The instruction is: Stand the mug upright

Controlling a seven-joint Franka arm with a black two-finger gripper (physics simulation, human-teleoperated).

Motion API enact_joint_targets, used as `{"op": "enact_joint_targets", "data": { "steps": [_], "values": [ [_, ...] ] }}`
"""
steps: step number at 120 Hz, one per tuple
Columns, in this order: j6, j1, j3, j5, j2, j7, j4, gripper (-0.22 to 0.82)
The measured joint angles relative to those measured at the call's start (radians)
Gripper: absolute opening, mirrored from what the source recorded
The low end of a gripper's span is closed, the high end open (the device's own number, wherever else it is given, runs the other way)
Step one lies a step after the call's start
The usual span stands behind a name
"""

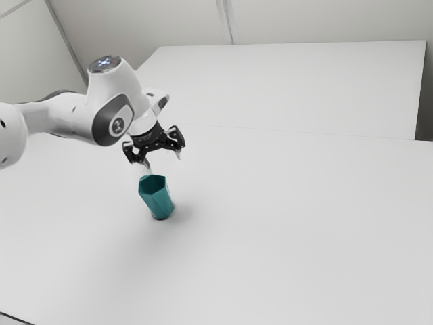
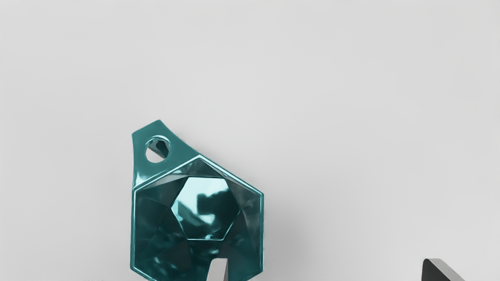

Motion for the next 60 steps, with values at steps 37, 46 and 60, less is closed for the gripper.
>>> {"op": "enact_joint_targets", "data": {
  "steps": [37, 46, 60],
  "values": [
    [-0.276, -0.029, -0.002, 0.038, -0.011, 0.095, 0.216, 0.59],
    [-0.327, -0.026, -0.001, 0.050, -0.009, 0.129, 0.256, 0.59],
    [-0.398, -0.029, -0.002, 0.076, -0.010, 0.178, 0.309, 0.60]
  ]
}}
